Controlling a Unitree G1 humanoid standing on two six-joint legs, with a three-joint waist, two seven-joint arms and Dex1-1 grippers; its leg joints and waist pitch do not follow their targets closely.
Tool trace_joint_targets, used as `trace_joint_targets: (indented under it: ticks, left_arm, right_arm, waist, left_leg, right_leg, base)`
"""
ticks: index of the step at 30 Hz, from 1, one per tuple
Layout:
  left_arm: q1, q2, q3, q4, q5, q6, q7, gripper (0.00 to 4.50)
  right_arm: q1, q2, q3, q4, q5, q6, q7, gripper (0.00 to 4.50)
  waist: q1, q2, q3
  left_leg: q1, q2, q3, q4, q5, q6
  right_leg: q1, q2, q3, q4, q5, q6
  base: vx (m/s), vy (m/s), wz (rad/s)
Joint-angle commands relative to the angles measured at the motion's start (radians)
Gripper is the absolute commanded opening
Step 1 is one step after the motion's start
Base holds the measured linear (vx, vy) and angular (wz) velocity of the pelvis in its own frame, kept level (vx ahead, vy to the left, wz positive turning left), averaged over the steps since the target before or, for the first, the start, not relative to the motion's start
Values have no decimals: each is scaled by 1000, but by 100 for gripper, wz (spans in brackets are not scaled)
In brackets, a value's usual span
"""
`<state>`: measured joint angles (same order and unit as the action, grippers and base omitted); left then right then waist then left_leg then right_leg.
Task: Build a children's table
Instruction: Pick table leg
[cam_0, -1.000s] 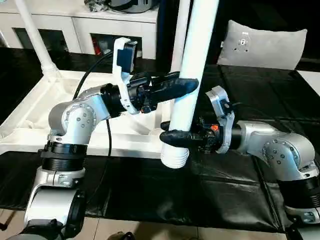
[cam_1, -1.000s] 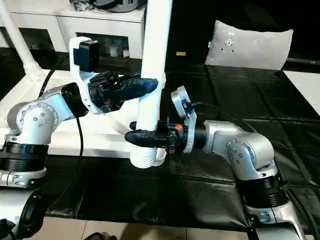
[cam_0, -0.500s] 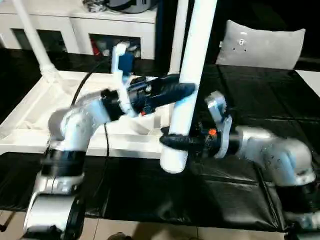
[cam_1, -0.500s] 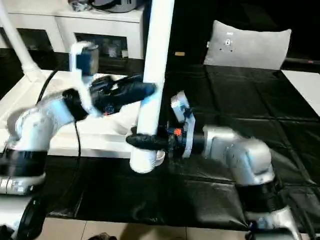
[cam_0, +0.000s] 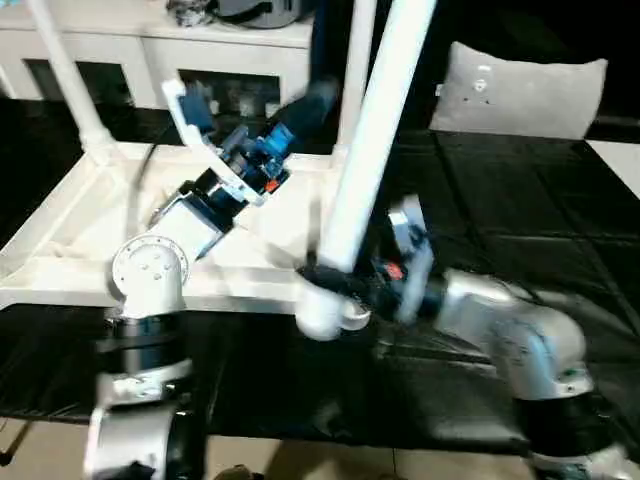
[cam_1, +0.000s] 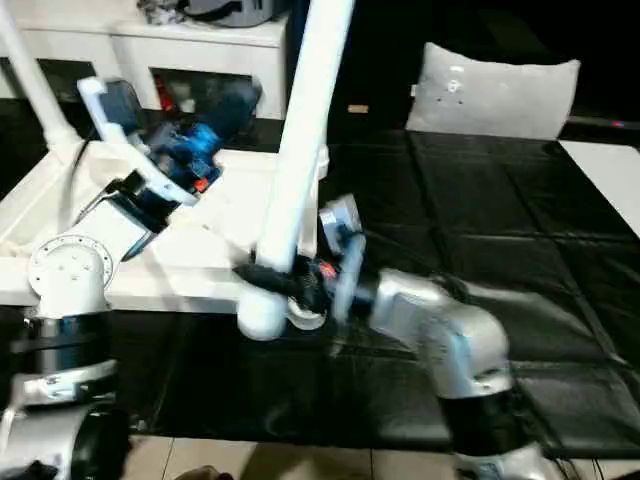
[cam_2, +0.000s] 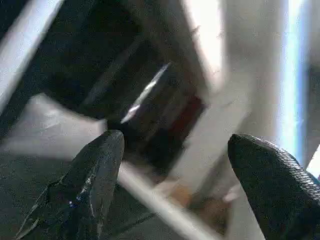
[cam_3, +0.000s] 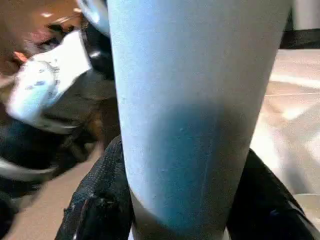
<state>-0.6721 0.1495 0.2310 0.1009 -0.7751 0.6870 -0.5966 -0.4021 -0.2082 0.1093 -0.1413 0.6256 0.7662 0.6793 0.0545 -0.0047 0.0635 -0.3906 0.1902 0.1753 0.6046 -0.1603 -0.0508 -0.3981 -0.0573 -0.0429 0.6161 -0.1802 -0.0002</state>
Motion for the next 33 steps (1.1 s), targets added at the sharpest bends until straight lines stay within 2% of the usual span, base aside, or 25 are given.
trace_joint_targets:
  ticks: [1, 2, 4, 7, 12, 14, 17, 18, 19, 20, 21, 24, 25, 26, 27, 28, 29, 31, 32, 33]
  left_arm:
    - [-1, 34, -87, -36, 67, 27, 28, 385]
    - [1, 51, -129, -54, 90, 37, 26, 385]
    - [2, 58, -153, -64, 108, 39, 27, 385]
    - [9, 73, -212, -126, 134, 56, -6, 385]
    - [14, 85, -231, -180, 98, 75, -47, 385]
    - [13, 98, -231, -182, 109, 60, -46, 385]
    - [11, 137, -230, -130, 190, 20, -22, 385]
    - [14, 166, -246, -104, 232, -5, -31, 385]
    - [20, 207, -272, -73, 286, -37, -50, 385]
    - [24, 226, -284, -62, 304, -46, -62, 402]
    - [24, 226, -284, -62, 304, -46, -62, 412]
    - [41, 325, -391, -2, 395, -139, -209, 424]
    - [45, 346, -421, 7, 420, -171, -243, 446]
    - [48, 362, -445, 14, 442, -198, -270, 446]
    - [57, 401, -504, 31, 484, -255, -349, 450]
    - [58, 430, -557, 63, 524, -304, -413, 450]
    - [57, 449, -592, 86, 549, -336, -455, 450]
    - [54, 448, -602, 118, 551, -349, -491, 450]
    - [49, 444, -608, 149, 556, -367, -516, 423]
    - [49, 444, -608, 149, 556, -367, -516, 416]
  right_arm:
    - [-22, -4, 26, -4, -78, -78, -30, 191]
    - [-26, -4, 44, 5, -113, -116, -36, 191]
    - [-28, -2, 54, 10, -134, -138, -41, 191]
    - [-34, 8, 76, 40, -183, -174, -72, 191]
    - [-36, 6, 94, 73, -235, -208, -100, 191]
    - [-34, 11, 88, 97, -273, -257, -127, 191]
    - [-33, 22, 51, 130, -301, -287, -182, 191]
    - [-30, 21, 36, 136, -301, -284, -197, 191]
    - [-25, 21, 18, 140, -300, -279, -213, 191]
    - [-21, 21, 10, 140, -297, -277, -218, 191]
    - [-21, 21, 10, 140, -297, -277, -218, 191]
    - [8, 16, -29, 119, -269, -255, -224, 191]
    - [14, 14, -30, 116, -269, -258, -220, 191]
    - [19, 11, -30, 115, -269, -261, -217, 191]
    - [33, 0, -23, 110, -271, -263, -201, 191]
    - [50, -18, -8, 105, -278, -269, -181, 191]
    - [61, -30, 1, 102, -282, -273, -168, 191]
    - [71, -36, 3, 98, -279, -269, -160, 191]
    - [78, -38, 2, 93, -276, -265, -156, 191]
    - [78, -38, 2, 93, -276, -265, -156, 191]
  waist:
    - [-2, 7, -73]
    - [-2, 8, -74]
    - [0, 10, -75]
    - [-2, 8, -77]
    - [-6, 9, -75]
    - [-8, 8, -74]
    - [-15, 10, -70]
    - [-15, 10, -70]
    - [-16, 11, -71]
    - [-18, 16, -71]
    - [-19, 15, -72]
    - [-20, 16, -75]
    - [-22, 17, -76]
    - [-20, 17, -76]
    - [-22, 20, -78]
    - [-19, 24, -77]
    - [-20, 21, -76]
    - [-22, 25, -75]
    - [-21, 28, -75]
    - [-22, 27, -75]
  left_leg:
    - [30, 30, -16, -74, -273, -64]
    - [28, 29, -15, -73, -264, -65]
    - [29, 31, -14, -72, -256, -64]
    - [25, 30, -12, -71, -219, -56]
    - [22, 27, -10, -69, -217, -48]
    - [23, 27, -9, -69, -233, -51]
    - [26, 26, -11, -72, -265, -56]
    - [26, 26, -11, -72, -265, -56]
    - [28, 25, -13, -73, -279, -59]
    - [30, 25, -14, -75, -287, -64]
    - [30, 25, -14, -75, -288, -66]
    - [29, 26, -15, -76, -272, -63]
    - [28, 27, -13, -75, -257, -62]
    - [26, 26, -15, -76, -250, -56]
    - [26, 27, -13, -76, -238, -60]
    - [27, 27, -14, -75, -237, -56]
    - [28, 27, -13, -76, -248, -53]
    - [29, 26, -10, -76, -260, -58]
    - [31, 27, -11, -77, -275, -63]
    - [31, 28, -12, -77, -285, -66]
  right_leg:
    - [33, -63, 37, -89, -361, -96]
    - [33, -63, 38, -86, -339, -103]
    - [32, -63, 39, -83, -311, -114]
    - [38, -63, 39, -73, -223, -152]
    - [42, -60, 39, -74, -225, -161]
    - [39, -61, 39, -76, -247, -157]
    - [35, -59, 39, -82, -300, -141]
    - [35, -59, 39, -82, -300, -141]
    - [33, -57, 40, -84, -319, -125]
    - [33, -57, 39, -84, -319, -120]
    - [33, -57, 39, -83, -313, -120]
    - [35, -59, 41, -79, -278, -129]
    - [36, -59, 42, -75, -243, -139]
    - [37, -60, 41, -79, -233, -142]
    - [39, -60, 41, -70, -198, -157]
    - [39, -61, 41, -72, -194, -160]
    - [39, -60, 42, -75, -202, -161]
    - [38, -61, 42, -74, -206, -170]
    - [37, -63, 42, -75, -221, -177]
    - [37, -63, 42, -74, -226, -181]
  base:
    - [0, 0, 0]
    - [0, 0, 0]
    - [0, 0, 0]
    - [0, 0, 0]
    - [0, 0, 0]
    - [0, 0, 0]
    - [0, 0, 0]
    - [0, 0, 0]
    - [0, 0, 0]
    - [0, 0, 0]
    - [0, 0, 0]
    - [0, 0, 0]
    - [0, 0, 0]
    - [0, 0, 0]
    - [0, 0, 0]
    - [0, 0, 0]
    - [0, 0, 0]
    - [0, 0, 0]
    - [0, 0, 0]
    - [0, 0, 0]
